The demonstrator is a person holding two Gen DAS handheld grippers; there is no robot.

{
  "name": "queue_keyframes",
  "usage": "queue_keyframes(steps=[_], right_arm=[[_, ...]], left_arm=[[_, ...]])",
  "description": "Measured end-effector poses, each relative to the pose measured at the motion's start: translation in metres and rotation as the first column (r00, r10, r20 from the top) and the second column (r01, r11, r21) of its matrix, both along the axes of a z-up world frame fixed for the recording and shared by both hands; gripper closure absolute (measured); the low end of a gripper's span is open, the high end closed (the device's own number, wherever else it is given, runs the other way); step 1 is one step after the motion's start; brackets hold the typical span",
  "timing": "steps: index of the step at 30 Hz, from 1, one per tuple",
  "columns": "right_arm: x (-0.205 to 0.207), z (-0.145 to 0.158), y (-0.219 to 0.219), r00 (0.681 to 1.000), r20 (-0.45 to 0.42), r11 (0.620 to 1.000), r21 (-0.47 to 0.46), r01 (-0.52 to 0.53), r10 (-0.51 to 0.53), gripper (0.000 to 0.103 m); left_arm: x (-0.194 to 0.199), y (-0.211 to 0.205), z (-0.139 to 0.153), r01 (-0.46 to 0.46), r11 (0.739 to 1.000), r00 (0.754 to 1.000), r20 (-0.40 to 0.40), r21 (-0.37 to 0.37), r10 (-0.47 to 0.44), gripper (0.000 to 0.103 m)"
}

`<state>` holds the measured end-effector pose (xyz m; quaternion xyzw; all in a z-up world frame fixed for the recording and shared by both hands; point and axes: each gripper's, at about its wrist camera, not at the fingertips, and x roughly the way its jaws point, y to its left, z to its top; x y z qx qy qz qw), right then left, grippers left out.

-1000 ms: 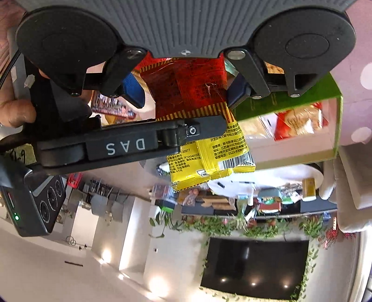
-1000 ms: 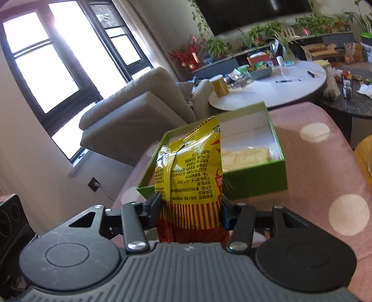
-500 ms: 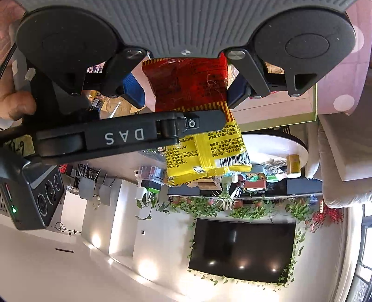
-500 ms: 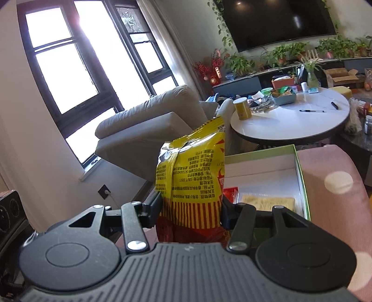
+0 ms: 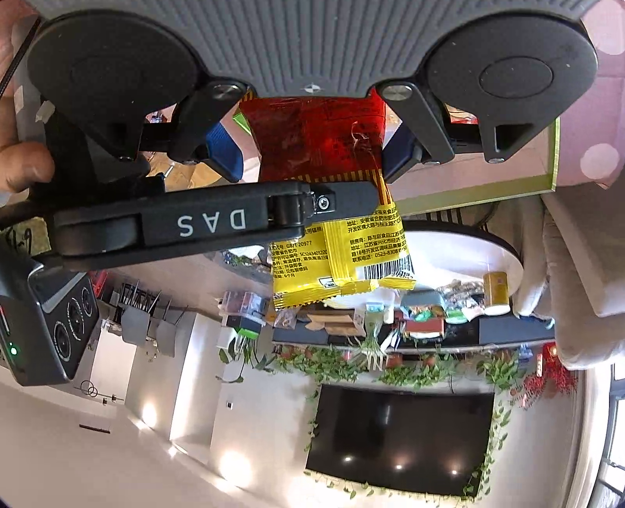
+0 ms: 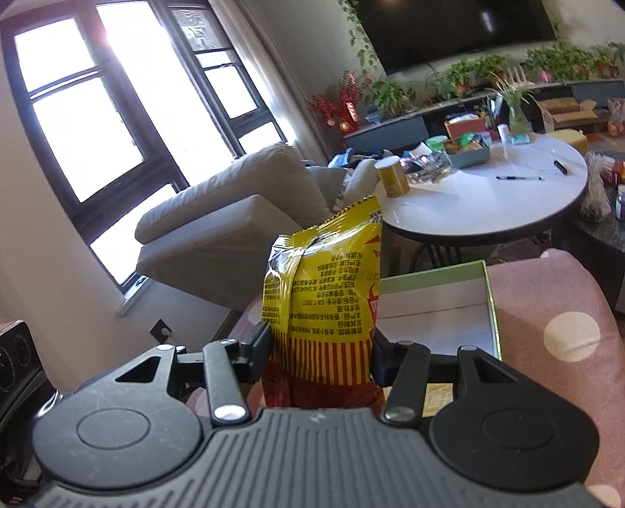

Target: Organize snacks

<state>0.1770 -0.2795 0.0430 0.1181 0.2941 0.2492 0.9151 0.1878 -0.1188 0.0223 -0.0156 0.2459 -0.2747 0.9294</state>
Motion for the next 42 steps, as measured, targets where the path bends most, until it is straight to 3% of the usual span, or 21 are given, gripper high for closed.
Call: queue_keyframes(steps=[10, 19, 25, 42], right_arm=[[0.029, -0.028, -0.017, 0.995, -0.092, 0.999, 0.026, 0.040, -0.038, 0.051], [0.046, -0.038, -0.019, 0.991, -0.129, 0.999, 0.019, 0.036, -0.034, 0.051], [0.051, -0.045, -0.024, 0.991, -0.083, 0.991, -0.094, 0.100, -0.108, 0.042], [0.013, -0.027, -0.036, 0.993, -0.033, 0.991, -0.074, 0.114, -0.117, 0.042]], left_arm=[[0.035, -0.018, -0.028, 0.010, 0.999, 0.997, -0.077, 0.031, -0.007, 0.029], [0.042, -0.023, -0.042, 0.003, 0.999, 0.994, -0.113, 0.046, 0.002, 0.029], [0.042, -0.015, -0.047, -0.038, 0.998, 0.991, -0.123, 0.059, 0.045, 0.028], [0.013, 0.002, -0.031, -0.056, 0.998, 0.995, -0.086, 0.041, 0.060, 0.024]])
